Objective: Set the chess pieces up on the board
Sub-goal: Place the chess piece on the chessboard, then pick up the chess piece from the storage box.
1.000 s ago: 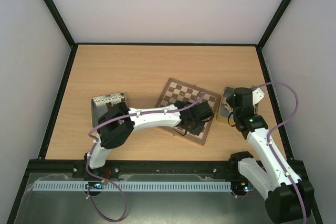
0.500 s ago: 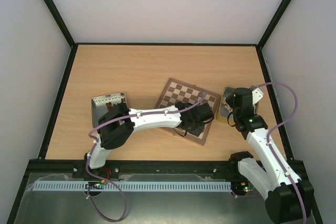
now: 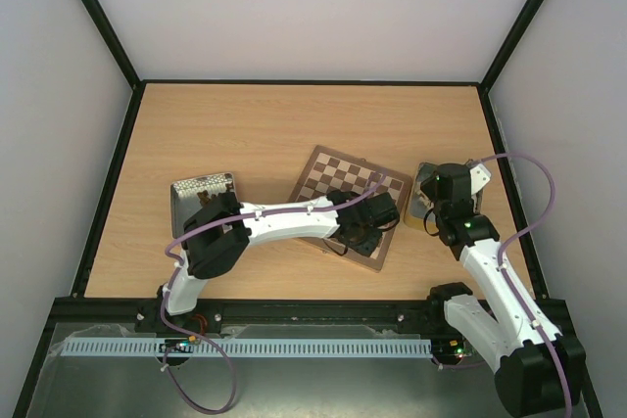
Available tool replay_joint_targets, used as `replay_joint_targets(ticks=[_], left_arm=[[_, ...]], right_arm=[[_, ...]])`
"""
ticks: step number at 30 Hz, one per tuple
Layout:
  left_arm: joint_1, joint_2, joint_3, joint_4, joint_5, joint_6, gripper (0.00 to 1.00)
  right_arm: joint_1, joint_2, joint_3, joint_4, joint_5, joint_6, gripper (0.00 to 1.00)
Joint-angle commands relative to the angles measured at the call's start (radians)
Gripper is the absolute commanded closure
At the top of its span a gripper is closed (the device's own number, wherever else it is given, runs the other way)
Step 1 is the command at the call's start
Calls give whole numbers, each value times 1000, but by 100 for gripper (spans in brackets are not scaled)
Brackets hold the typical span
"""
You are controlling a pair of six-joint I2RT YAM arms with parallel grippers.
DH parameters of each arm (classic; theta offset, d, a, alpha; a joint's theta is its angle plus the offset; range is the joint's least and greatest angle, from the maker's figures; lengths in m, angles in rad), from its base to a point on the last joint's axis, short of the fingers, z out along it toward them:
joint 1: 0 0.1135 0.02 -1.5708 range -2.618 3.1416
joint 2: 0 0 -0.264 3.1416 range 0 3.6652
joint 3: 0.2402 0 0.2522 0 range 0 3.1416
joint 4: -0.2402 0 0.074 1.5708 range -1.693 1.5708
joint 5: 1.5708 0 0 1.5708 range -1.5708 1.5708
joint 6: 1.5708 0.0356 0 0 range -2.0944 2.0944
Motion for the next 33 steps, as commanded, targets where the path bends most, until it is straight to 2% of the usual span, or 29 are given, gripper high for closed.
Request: replay_joint_targets(ticks=[1, 6, 10, 13, 17, 21, 25, 31, 33], left_arm=[[14, -39, 26, -8, 25, -2, 67], [73, -131, -3, -7, -19, -13, 58], [172, -271, -96, 8, -78, -29, 53], [294, -403, -225, 29, -128, -60, 53], [523, -595, -437, 67, -166, -116, 53], [725, -738, -632, 131, -131, -150, 55], [867, -823, -778, 213, -50, -203, 58], [947, -876, -938, 374, -24, -374, 49], [975, -869, -970, 435, -9, -424, 48]], right_arm=[[-4, 1, -13, 30, 7, 4, 51], [-4, 4, -20, 42, -10, 6, 51], [-4, 12, -30, 61, -32, 9, 51], [-4, 19, -34, 71, -45, 10, 51], [-3, 26, -36, 81, -61, 7, 51], [-3, 33, -41, 90, -73, 10, 51], [-2, 42, -46, 102, -87, 14, 51], [-3, 46, -51, 113, -101, 21, 51], [-2, 44, -53, 113, -103, 22, 51]])
